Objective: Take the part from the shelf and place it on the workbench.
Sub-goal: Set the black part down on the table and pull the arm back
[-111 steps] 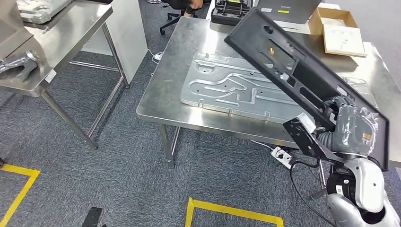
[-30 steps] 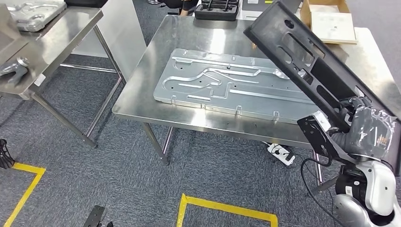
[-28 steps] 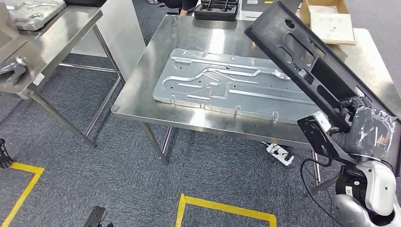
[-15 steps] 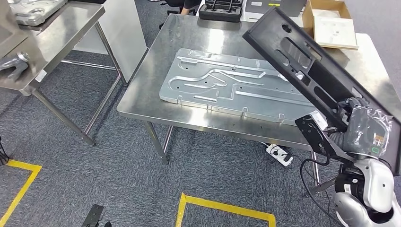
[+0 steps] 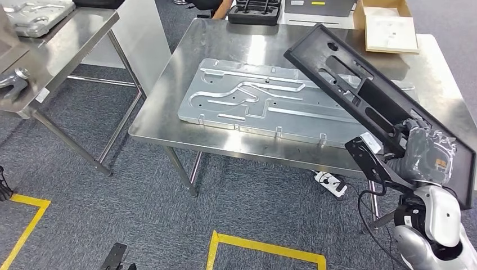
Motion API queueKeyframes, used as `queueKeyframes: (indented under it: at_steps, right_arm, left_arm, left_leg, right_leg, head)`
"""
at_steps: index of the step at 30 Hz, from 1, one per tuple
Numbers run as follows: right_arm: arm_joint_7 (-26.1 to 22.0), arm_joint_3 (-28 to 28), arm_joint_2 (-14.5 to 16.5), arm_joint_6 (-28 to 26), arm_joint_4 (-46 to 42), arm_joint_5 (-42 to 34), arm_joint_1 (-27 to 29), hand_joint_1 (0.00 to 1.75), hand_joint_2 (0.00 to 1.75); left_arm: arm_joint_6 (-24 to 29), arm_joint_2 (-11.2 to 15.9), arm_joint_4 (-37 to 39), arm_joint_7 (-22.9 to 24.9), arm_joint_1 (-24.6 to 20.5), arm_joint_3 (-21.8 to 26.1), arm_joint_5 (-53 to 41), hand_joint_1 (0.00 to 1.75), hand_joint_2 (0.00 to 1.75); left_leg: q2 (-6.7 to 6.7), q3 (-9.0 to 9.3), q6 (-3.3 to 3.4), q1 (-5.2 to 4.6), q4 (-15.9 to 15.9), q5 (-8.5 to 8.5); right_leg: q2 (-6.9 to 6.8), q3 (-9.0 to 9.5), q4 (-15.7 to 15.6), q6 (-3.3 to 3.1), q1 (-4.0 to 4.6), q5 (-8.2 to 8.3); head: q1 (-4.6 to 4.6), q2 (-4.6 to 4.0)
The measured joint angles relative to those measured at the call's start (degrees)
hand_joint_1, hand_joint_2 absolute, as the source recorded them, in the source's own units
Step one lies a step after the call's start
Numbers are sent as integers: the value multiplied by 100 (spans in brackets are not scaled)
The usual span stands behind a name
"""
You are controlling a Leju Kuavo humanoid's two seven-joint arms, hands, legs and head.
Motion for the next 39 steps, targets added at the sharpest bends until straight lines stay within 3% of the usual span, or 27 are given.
queueKeyframes:
  at_steps: [1, 2, 3, 5, 6, 7, 11, 13, 15, 16, 17, 18, 20, 21, 23, 27, 30, 32, 33, 34, 36, 37, 39]
  right_arm:
    - [-1, 4, 0, 17, 17, 3, 0, 175, 175]
    - [0, 9, 0, 33, 36, 7, 0, 175, 175]
    - [0, 13, 0, 46, 52, 10, 0, 175, 175]
    - [0, 17, 0, 57, 80, 14, -5, 175, 175]
    - [-1, 19, 0, 59, 92, 15, -10, 175, 175]
    - [0, 20, 1, 61, 106, 15, -16, 175, 175]
    - [-1, 42, -1, 73, 167, 17, -21, 175, 175]
    - [-1, 49, -2, 74, 184, 24, -28, 175, 175]
    - [0, 54, -2, 74, 202, 31, -21, 175, 175]
    - [0, 58, -2, 74, 215, 33, -10, 175, 175]
    - [0, 64, -2, 77, 230, 33, 1, 175, 175]
    - [-1, 70, -2, 81, 243, 33, 7, 175, 175]
    - [-1, 79, -1, 98, 257, 33, 3, 175, 175]
    - [-1, 82, -3, 113, 256, 33, -4, 175, 175]
    - [0, 91, -11, 144, 256, 33, -9, 175, 175]
    - [0, 101, -22, 182, 258, 40, -4, 175, 175]
    - [-1, 103, -26, 234, 255, 77, -17, 175, 175]
    - [-1, 106, -26, 269, 256, 98, -15, 175, 175]
    - [-1, 107, -26, 277, 256, 103, -13, 175, 175]
    - [-1, 108, -26, 284, 255, 106, -12, 175, 175]
    - [-1, 108, -26, 294, 254, 111, -12, 175, 175]
    - [-1, 108, -26, 299, 254, 114, -10, 175, 175]
    - [-1, 108, -26, 314, 254, 118, 3, 175, 175]
  left_arm:
    - [-4, -5, 0, 4, 3, 0, -1, 0, 175]
    - [-7, -10, 0, 8, 6, 0, -2, 0, 175]
    - [-8, -14, 0, 10, 7, 0, -3, 0, 175]
    - [-8, -15, 0, 18, 0, 0, -7, 0, 175]
    - [-8, -14, 0, 24, -5, 0, -9, 0, 175]
    - [-8, -12, 0, 32, -11, 0, -10, 0, 175]
    - [-8, -14, 0, 51, -15, -1, -20, 0, 175]
    - [-8, -21, 0, 57, -20, -2, -29, 0, 175]
    - [-8, -29, 0, 61, -31, -2, -49, 0, 175]
    - [-8, -36, 0, 64, -30, -2, -58, 0, 175]
    - [-8, -44, 0, 68, -26, -2, -65, 0, 175]
    - [-8, -52, 0, 72, -22, -2, -68, 0, 175]
    - [-8, -65, 0, 79, -20, -2, -73, 0, 175]
    - [-8, -69, 0, 84, -24, -2, -75, 0, 175]
    - [-8, -71, 0, 92, -28, -2, -77, 0, 175]
    - [-8, -74, 0, 99, -32, -2, -79, 0, 175]
    - [-8, -81, 0, 101, -36, -2, -85, 0, 175]
    - [-8, -90, 0, 107, -26, -2, -93, 0, 175]
    - [-8, -93, 0, 110, -22, -2, -98, 0, 175]
    - [-8, -95, 0, 112, -22, -2, -104, 0, 175]
    - [-7, -94, 0, 113, -28, -2, -111, 0, 175]
    - [-6, -92, 0, 113, -33, -2, -114, 0, 175]
    - [-2, -88, 0, 113, -41, -2, -119, 0, 175]
  left_leg:
    - [0, -140, 2, 2, 240, -44]
    - [-1, -182, 16, 2, 270, 26]
    - [-1, -116, 41, 0, 84, 189]
    - [-4, 211, 110, -21, -642, 575]
    - [-8, 364, 140, -42, -968, 681]
    - [-11, 462, 160, -64, -1175, 721]
    - [-9, 601, 215, -80, -1428, 739]
    - [0, 697, 267, -55, -1540, 765]
    - [1, 733, 303, -60, -1549, 743]
    - [0, 745, 310, -59, -1542, 724]
    - [-2, 759, 307, -55, -1531, 701]
    - [-5, 774, 299, -46, -1508, 670]
    - [-13, 795, 256, -23, -1423, 582]
    - [-18, 787, 223, -24, -1356, 530]
    - [-23, 753, 163, -34, -1281, 470]
    - [-13, 684, 71, -24, -1095, 341]
    - [-5, 196, 2, 2, -153, -25]
    - [-6, -130, 10, 10, 307, -68]
    - [-6, -152, 33, 7, 238, 67]
    - [-7, -74, 66, -2, -22, 285]
    - [-10, 228, 140, -42, -771, 681]
    - [-12, 354, 166, -67, -1049, 763]
    - [-17, 458, 191, -108, -1256, 748]
  right_leg:
    - [0, 3, 0, -9, 12, -6]
    - [1, 10, 1, -16, 22, -13]
    - [3, 22, 1, -20, 29, -21]
    - [7, 56, -4, -17, 37, -45]
    - [11, 63, -8, -4, 39, -53]
    - [13, 65, -20, 15, 36, -55]
    - [3, 77, -60, 126, 19, -81]
    - [-12, -79, 275, 160, 28, -261]
    - [-16, -440, 940, 182, 26, -500]
    - [-16, -604, 1195, 198, 18, -541]
    - [-17, -691, 1288, 216, 5, -490]
    - [-19, -674, 1176, 235, -12, -341]
    - [-25, -430, 585, 275, -46, 26]
    - [-24, -299, 295, 279, -52, 121]
    - [-12, -188, 68, 231, -39, 104]
    - [13, -132, 28, 82, -34, 71]
    - [6, -60, 18, 14, -20, 29]
    - [9, -23, 18, -7, 4, -3]
    - [14, 2, 18, -11, 14, -20]
    - [19, 34, 16, -11, 21, -40]
    - [27, 91, 6, 2, 28, -80]
    - [31, 103, -5, 20, 26, -90]
    - [38, 107, -41, 70, 16, -88]
  head:
    - [1, 0]
    - [1, 0]
    - [2, 0]
    - [3, 0]
    - [3, 0]
    - [4, 0]
    - [8, 0]
    - [13, 0]
    - [13, 0]
    - [11, 0]
    - [13, 0]
    - [12, 0]
    - [13, 0]
    - [16, 0]
    - [20, 0]
    - [12, 0]
    - [-3, 0]
    - [-3, 0]
    - [-3, 0]
    - [-2, 0]
    - [-1, 0]
    - [-1, 0]
    - [1, 0]
